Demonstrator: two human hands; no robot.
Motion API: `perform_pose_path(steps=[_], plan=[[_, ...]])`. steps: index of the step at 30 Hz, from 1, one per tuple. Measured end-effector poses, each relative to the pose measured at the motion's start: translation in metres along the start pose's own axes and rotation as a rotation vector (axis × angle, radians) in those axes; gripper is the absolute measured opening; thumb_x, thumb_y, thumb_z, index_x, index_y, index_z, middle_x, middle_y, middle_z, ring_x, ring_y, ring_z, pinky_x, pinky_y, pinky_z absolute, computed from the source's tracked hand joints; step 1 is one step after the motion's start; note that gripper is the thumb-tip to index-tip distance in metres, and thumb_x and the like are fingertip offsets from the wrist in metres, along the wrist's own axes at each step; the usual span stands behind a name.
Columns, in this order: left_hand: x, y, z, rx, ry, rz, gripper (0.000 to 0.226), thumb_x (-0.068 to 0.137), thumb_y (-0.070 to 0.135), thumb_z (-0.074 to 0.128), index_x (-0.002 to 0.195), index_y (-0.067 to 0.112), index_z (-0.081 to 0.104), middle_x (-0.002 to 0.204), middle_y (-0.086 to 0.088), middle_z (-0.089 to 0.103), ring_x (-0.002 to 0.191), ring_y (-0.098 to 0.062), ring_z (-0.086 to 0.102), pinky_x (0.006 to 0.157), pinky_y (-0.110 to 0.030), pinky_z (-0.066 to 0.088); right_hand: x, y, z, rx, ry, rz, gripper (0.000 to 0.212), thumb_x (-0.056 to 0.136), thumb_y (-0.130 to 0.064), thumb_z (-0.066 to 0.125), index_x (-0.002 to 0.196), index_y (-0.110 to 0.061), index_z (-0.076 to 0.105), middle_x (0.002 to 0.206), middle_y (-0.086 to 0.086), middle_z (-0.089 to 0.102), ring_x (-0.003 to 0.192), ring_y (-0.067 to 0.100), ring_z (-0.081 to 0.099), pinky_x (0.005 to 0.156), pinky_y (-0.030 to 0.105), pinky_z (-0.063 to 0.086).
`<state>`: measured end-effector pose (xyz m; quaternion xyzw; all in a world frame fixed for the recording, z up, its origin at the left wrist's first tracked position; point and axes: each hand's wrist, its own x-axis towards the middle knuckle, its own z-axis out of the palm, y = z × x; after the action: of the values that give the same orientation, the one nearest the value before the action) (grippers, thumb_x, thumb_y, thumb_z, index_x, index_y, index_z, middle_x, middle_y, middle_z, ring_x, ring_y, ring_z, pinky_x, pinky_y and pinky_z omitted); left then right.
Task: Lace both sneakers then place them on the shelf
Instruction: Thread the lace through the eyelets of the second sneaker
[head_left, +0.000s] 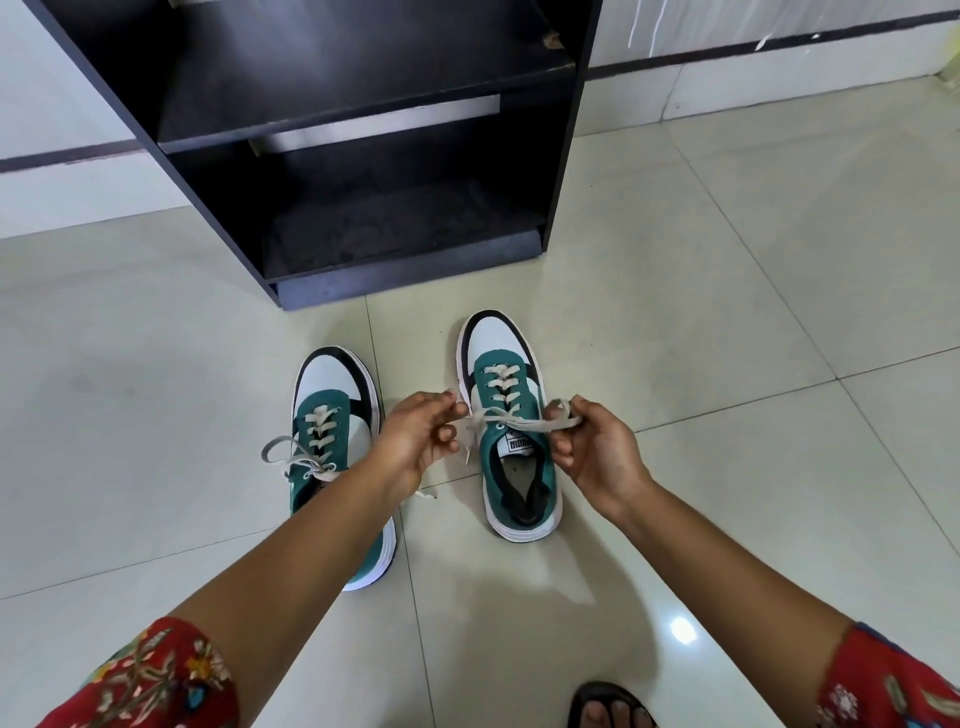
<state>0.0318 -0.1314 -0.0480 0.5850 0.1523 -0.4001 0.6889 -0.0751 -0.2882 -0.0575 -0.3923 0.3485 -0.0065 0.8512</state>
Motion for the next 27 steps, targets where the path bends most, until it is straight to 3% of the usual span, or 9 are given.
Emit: perform_pose_path(steps=[4, 8, 14, 20, 22, 24, 27], plan=[[0.001, -0.004, 0.001, 0.239, 0.059, 0.135, 0.014, 0.092, 0.013, 0.054, 0.081, 0.011, 0.045, 0.068, -0.003, 0.058, 0.034, -0.004, 0.035, 0.042, -0.021, 0.051, 0.007, 0.004, -0.005, -0.235, 0.097, -0.025, 0.024, 0.092, -0.015, 0.030, 0.070, -0.017, 0.040, 0.066, 0.004, 0.039, 0.041, 0.009, 0.031, 0.039, 0.021, 0.027], [0.003, -0.006, 0.002, 0.369, 0.072, 0.144, 0.016, 0.092, 0.012, 0.053, 0.078, 0.013, 0.045, 0.070, -0.005, 0.060, 0.031, 0.000, 0.038, 0.047, -0.025, 0.046, 0.009, 0.001, -0.005, -0.246, 0.126, 0.003, 0.028, 0.091, -0.011, 0.030, 0.064, -0.019, 0.033, 0.057, -0.003, 0.034, 0.038, 0.007, 0.026, 0.036, 0.019, 0.023], [0.005, -0.002, 0.002, 0.396, 0.106, 0.150, 0.023, 0.092, 0.010, 0.052, 0.073, 0.015, 0.040, 0.072, -0.006, 0.059, 0.030, 0.004, 0.046, 0.051, -0.024, 0.036, 0.010, -0.005, -0.005, -0.283, 0.108, 0.032, 0.029, 0.090, -0.008, 0.027, 0.063, -0.020, 0.032, 0.050, -0.007, 0.031, 0.037, 0.007, 0.023, 0.037, 0.020, 0.027], [0.002, -0.008, 0.004, 0.330, 0.152, 0.115, 0.022, 0.092, 0.008, 0.052, 0.073, 0.014, 0.042, 0.069, -0.003, 0.062, 0.035, 0.003, 0.048, 0.055, -0.026, 0.039, 0.008, -0.006, -0.009, -0.398, 0.100, 0.050, 0.029, 0.092, -0.012, 0.030, 0.065, -0.019, 0.035, 0.057, -0.002, 0.033, 0.037, 0.007, 0.027, 0.039, 0.021, 0.031], [-0.004, -0.010, 0.002, 0.288, 0.149, 0.113, 0.017, 0.091, 0.011, 0.054, 0.077, 0.014, 0.045, 0.072, -0.001, 0.068, 0.051, -0.006, 0.053, 0.061, -0.027, 0.043, 0.006, -0.017, -0.007, -0.539, 0.063, 0.062, 0.024, 0.095, -0.018, 0.035, 0.072, -0.017, 0.043, 0.065, 0.000, 0.045, 0.042, 0.009, 0.038, 0.048, 0.025, 0.040], [-0.011, -0.010, -0.001, 0.328, 0.157, 0.135, 0.008, 0.091, 0.018, 0.055, 0.092, 0.012, 0.051, 0.093, -0.005, 0.066, 0.069, -0.012, 0.055, 0.068, -0.027, 0.045, 0.003, -0.030, -0.007, -0.710, 0.040, 0.064, 0.017, 0.096, -0.026, 0.039, 0.090, -0.015, 0.051, 0.085, 0.001, 0.057, 0.059, 0.015, 0.054, 0.065, 0.031, 0.046], [-0.025, -0.011, -0.012, 0.417, 0.192, 0.217, 0.025, 0.091, 0.022, 0.056, 0.111, 0.012, 0.047, 0.108, -0.006, 0.058, 0.084, -0.017, 0.058, 0.077, -0.030, 0.045, -0.012, -0.040, -0.011, -1.138, 0.148, -0.167, 0.024, 0.094, -0.035, 0.044, 0.110, -0.018, 0.050, 0.107, -0.002, 0.057, 0.085, 0.021, 0.061, 0.080, 0.036, 0.045]])
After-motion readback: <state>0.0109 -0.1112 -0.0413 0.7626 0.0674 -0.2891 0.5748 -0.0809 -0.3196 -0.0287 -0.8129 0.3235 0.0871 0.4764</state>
